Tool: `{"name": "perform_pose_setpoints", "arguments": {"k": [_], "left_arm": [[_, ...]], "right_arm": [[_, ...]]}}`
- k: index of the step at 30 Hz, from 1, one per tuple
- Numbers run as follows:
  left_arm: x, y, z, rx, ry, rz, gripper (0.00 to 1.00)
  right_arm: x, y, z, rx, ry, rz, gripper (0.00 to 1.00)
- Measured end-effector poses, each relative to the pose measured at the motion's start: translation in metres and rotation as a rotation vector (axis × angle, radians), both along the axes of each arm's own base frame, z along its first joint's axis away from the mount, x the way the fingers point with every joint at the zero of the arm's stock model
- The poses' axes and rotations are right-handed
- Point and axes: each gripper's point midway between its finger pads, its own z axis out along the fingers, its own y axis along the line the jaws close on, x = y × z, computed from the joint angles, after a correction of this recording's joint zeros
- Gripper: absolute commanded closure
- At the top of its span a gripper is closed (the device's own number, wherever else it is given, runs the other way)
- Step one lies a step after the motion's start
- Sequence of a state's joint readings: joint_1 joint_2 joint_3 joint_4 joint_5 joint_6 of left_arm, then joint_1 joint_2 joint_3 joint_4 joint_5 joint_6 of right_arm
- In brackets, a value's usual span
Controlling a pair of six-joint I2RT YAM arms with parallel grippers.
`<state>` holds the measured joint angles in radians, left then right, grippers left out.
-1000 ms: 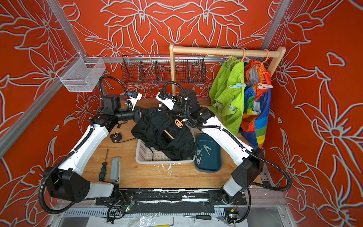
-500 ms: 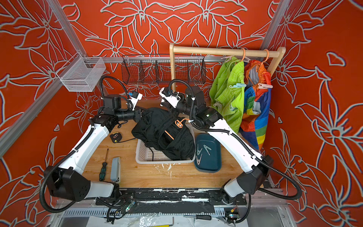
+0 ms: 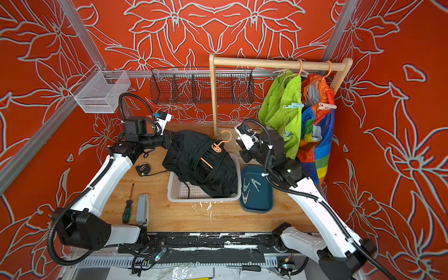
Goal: Remove the clothespins securing shorts to the hanger
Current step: Place the clothespin in the storage box.
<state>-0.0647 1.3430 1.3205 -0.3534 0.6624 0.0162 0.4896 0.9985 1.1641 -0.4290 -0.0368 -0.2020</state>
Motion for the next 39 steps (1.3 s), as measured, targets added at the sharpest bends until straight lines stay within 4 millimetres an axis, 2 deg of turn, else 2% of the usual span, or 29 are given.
{"name": "perform_pose_setpoints", "arguments": {"k": [4, 11, 13, 16, 18, 21, 22, 26, 28, 30, 33, 39], "left_arm": [[0.000, 0.021, 0.008, 0.007, -0.035, 0.087, 1.00], [-0.001, 0.034, 0.018, 0.006, -0.071, 0.143, 1.00], [-0.001, 0.034, 0.018, 0.003, -0.072, 0.144, 1.00], [-0.001, 0.034, 0.019, 0.001, -0.071, 0.145, 1.00], [-0.001, 0.034, 0.019, 0.000, -0.071, 0.146, 1.00], [-0.001, 0.034, 0.018, -0.001, -0.072, 0.147, 1.00], [0.000, 0.034, 0.018, -0.002, -0.072, 0.147, 1.00], [0.000, 0.034, 0.017, -0.003, -0.072, 0.145, 1.00], [0.000, 0.033, 0.017, -0.004, -0.073, 0.142, 1.00], [-0.001, 0.033, 0.017, -0.008, -0.074, 0.139, 1.00], [-0.001, 0.031, 0.019, -0.014, -0.076, 0.130, 1.00], [-0.003, 0.028, 0.021, -0.032, -0.073, 0.110, 1.00]], "right_arm": [[-0.005, -0.024, -0.052, 0.014, 0.119, -0.132, 0.79], [-0.015, -0.054, -0.182, 0.011, 0.421, -0.348, 0.79], [-0.017, -0.060, -0.209, 0.016, 0.487, -0.400, 0.78], [-0.013, -0.066, -0.237, 0.030, 0.565, -0.466, 0.76], [-0.008, -0.066, -0.249, 0.038, 0.595, -0.493, 0.73], [-0.002, -0.065, -0.265, 0.048, 0.632, -0.521, 0.63], [-0.001, -0.065, -0.268, 0.050, 0.640, -0.528, 0.56], [0.002, -0.064, -0.265, 0.065, 0.627, -0.531, 0.38], [0.003, -0.065, -0.257, 0.068, 0.608, -0.525, 0.35], [0.007, -0.063, -0.240, 0.084, 0.566, -0.507, 0.33], [0.014, -0.056, -0.196, 0.142, 0.467, -0.456, 0.30], [0.023, -0.029, -0.067, 0.357, 0.219, -0.274, 0.29]]}}
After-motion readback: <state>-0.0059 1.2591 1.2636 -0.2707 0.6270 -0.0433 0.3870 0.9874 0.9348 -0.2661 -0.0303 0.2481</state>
